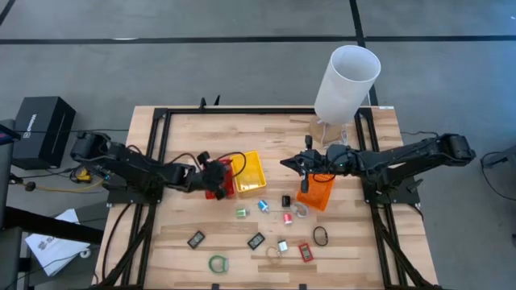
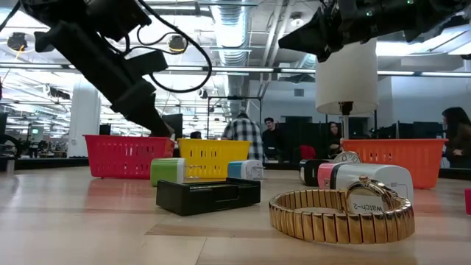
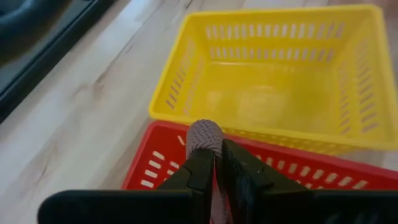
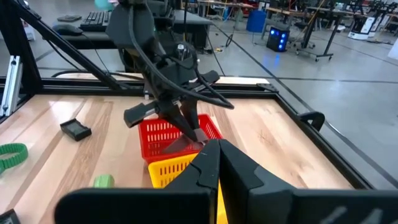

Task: Pick & Place Office items
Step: Put the brown wrist watch into the red bin

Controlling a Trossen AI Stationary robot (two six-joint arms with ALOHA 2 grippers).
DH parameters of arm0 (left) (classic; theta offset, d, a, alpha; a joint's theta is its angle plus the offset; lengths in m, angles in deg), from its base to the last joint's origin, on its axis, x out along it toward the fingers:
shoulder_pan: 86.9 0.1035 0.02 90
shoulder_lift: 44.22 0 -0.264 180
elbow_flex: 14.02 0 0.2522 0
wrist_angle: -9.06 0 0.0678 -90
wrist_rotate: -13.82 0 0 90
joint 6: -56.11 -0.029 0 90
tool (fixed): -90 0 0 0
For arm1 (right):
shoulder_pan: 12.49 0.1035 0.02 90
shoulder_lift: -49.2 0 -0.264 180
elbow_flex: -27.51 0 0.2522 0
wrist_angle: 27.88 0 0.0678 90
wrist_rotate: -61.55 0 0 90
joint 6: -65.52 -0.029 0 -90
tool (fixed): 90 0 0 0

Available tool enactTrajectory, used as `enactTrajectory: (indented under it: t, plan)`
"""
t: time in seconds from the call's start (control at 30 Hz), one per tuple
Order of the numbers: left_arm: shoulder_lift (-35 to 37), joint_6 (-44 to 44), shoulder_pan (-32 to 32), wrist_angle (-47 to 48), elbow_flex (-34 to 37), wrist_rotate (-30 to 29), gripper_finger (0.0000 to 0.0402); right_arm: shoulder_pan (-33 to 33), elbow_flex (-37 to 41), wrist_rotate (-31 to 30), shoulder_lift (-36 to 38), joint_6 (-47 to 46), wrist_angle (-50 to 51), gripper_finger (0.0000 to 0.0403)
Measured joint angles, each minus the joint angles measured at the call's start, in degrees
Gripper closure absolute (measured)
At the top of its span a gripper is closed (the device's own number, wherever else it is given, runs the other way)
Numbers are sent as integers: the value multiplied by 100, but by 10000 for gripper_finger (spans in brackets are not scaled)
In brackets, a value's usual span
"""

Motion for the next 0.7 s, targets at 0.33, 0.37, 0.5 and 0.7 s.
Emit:
enactTrajectory:
  t: [0.33,0.37,0.5,0.7]
  plan:
    - [0,227,15,191,-1,1,337,0,-2,0,0,-46,39,402]
    - [0,305,15,282,-1,3,327,0,-1,0,0,-46,41,402]
    - [0,554,15,572,-1,2,283,0,-2,-2,0,-46,41,402]
    - [0,564,9,543,-1,3,236,0,-2,-1,0,-46,41,402]
